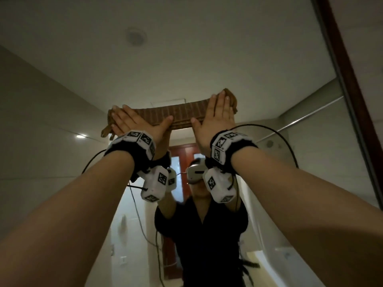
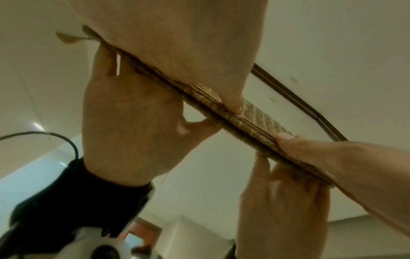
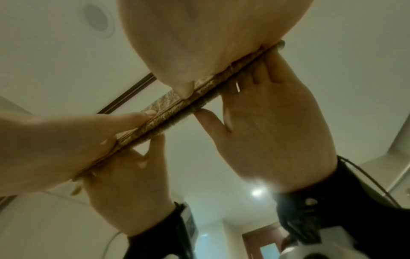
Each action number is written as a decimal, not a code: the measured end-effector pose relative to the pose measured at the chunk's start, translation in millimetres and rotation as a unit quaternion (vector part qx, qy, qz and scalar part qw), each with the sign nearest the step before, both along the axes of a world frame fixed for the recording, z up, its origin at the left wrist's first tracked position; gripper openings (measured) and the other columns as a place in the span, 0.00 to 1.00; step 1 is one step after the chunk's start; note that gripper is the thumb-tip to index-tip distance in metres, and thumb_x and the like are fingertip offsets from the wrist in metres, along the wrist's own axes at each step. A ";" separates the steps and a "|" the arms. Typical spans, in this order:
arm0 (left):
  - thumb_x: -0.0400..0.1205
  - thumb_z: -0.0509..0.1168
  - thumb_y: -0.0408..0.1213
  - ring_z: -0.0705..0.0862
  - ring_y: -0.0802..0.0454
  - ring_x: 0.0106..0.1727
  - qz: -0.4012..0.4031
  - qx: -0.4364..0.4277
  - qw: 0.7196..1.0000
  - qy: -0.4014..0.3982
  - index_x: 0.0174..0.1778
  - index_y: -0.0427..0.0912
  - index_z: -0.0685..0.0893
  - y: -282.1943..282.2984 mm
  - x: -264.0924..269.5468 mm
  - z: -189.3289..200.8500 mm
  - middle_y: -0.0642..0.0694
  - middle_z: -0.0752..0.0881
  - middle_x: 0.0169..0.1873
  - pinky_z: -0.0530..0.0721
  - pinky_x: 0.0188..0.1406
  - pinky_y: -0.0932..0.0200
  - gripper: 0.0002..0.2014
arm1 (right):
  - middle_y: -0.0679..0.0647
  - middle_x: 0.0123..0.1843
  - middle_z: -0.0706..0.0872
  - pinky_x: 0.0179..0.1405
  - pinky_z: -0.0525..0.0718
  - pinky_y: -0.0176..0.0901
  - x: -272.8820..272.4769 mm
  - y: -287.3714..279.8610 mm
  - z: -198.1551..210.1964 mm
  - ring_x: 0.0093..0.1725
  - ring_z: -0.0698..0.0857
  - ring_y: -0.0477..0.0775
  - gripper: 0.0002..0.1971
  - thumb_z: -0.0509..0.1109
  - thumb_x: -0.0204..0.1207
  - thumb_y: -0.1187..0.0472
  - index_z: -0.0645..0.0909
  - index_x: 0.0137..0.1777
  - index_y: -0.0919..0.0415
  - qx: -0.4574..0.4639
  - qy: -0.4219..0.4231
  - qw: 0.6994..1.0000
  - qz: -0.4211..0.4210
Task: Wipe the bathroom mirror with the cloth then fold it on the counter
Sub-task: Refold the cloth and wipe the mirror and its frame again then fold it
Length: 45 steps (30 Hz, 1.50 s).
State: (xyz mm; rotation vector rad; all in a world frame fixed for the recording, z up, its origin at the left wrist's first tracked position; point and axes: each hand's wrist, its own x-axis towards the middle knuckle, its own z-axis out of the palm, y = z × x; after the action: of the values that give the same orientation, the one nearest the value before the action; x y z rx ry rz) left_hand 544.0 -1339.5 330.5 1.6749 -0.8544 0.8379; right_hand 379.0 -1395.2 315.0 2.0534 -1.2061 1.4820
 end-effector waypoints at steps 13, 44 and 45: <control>0.67 0.44 0.82 0.34 0.41 0.84 -0.011 0.034 0.997 -0.071 0.82 0.34 0.34 11.0 13.7 -96.7 0.35 0.34 0.83 0.36 0.82 0.43 0.63 | 0.65 0.84 0.30 0.83 0.39 0.55 4.0 6.9 -96.9 0.84 0.34 0.62 0.44 0.48 0.82 0.38 0.31 0.83 0.67 -0.015 0.008 1.000 0.008; 0.67 0.51 0.81 0.33 0.40 0.84 -0.018 0.025 0.997 -0.065 0.83 0.34 0.34 2.1 -9.9 14.1 0.35 0.34 0.83 0.35 0.82 0.42 0.65 | 0.64 0.84 0.32 0.82 0.36 0.53 -18.9 -10.7 8.2 0.84 0.36 0.62 0.44 0.47 0.82 0.36 0.32 0.83 0.66 -0.026 0.015 0.999 -0.011; 0.67 0.50 0.81 0.33 0.40 0.84 -0.019 0.025 0.997 -0.071 0.82 0.34 0.34 3.2 -9.0 2.7 0.35 0.34 0.83 0.35 0.82 0.41 0.65 | 0.64 0.84 0.32 0.82 0.36 0.53 -16.9 -9.3 -5.0 0.84 0.35 0.62 0.44 0.47 0.81 0.35 0.32 0.83 0.66 -0.028 0.015 0.999 -0.011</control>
State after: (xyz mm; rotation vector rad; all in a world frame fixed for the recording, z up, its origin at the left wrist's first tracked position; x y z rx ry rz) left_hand 535.0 -1336.3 333.2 1.6531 -1.0085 0.9248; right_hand 362.1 -1404.5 310.0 2.0129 -1.1596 1.4531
